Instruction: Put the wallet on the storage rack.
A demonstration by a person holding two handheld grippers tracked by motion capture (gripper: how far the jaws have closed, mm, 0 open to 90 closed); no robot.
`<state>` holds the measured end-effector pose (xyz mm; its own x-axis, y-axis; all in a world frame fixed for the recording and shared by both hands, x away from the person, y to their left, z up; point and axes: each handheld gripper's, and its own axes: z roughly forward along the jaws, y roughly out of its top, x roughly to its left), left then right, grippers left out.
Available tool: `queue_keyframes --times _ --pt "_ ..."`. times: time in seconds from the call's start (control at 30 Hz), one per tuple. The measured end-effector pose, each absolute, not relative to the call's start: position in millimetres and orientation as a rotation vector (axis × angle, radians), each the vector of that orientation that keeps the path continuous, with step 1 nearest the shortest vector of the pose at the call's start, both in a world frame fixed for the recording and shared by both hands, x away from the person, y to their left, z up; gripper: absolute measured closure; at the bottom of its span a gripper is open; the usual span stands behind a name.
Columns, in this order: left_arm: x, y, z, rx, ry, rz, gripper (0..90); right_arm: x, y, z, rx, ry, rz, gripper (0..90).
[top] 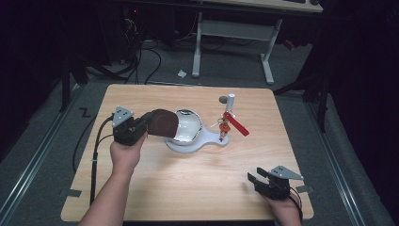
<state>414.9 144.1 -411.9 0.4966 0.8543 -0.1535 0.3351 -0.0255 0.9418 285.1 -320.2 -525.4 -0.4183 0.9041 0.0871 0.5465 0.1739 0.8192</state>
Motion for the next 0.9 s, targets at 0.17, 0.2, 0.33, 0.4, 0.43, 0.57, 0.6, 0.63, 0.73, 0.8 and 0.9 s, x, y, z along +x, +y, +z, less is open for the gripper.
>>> queue_keyframes --times 0.17,0.2,0.33,0.4,0.43,0.57,0.6,0.63,0.73,0.8,0.9 --pt "423.9 135.2 -413.6 1.630 1.062 0.572 87.2 285.2 -320.4 -525.7 1.368 2.040 1.141 49.4" --pt "425.4 133.2 -414.2 1.639 1.063 0.577 87.2 285.1 -320.3 -525.7 1.369 2.040 1.141 49.4" --pt "430.5 126.6 -416.3 1.656 1.083 0.589 87.2 285.0 -320.5 -525.4 1.366 2.040 1.143 49.4" --pt "433.9 123.5 -416.5 1.658 1.091 0.602 87.2 284.9 -320.7 -525.2 1.367 2.038 1.145 49.4" --pt "434.6 121.2 -416.5 1.664 1.099 0.596 87.2 284.9 -320.9 -525.1 1.367 2.037 1.145 49.4" --pt "437.5 113.9 -416.5 1.674 1.117 0.613 87.0 284.7 -320.9 -524.8 1.366 2.037 1.148 49.4" --pt "437.8 113.0 -416.3 1.673 1.122 0.615 87.0 284.7 -320.9 -524.7 1.365 2.037 1.148 49.4" --pt "438.3 111.6 -416.2 1.676 1.127 0.618 87.0 284.7 -320.9 -524.7 1.365 2.037 1.149 49.5" --pt "438.7 107.4 -416.8 1.689 1.128 0.627 86.9 284.8 -320.9 -524.8 1.363 2.039 1.149 49.4" --pt "438.6 103.8 -418.0 1.695 1.131 0.632 86.8 284.7 -320.8 -524.6 1.360 2.039 1.150 49.5" --pt "438.9 99.0 -420.8 1.707 1.132 0.628 86.7 284.5 -320.4 -524.3 1.359 2.039 1.151 49.4"
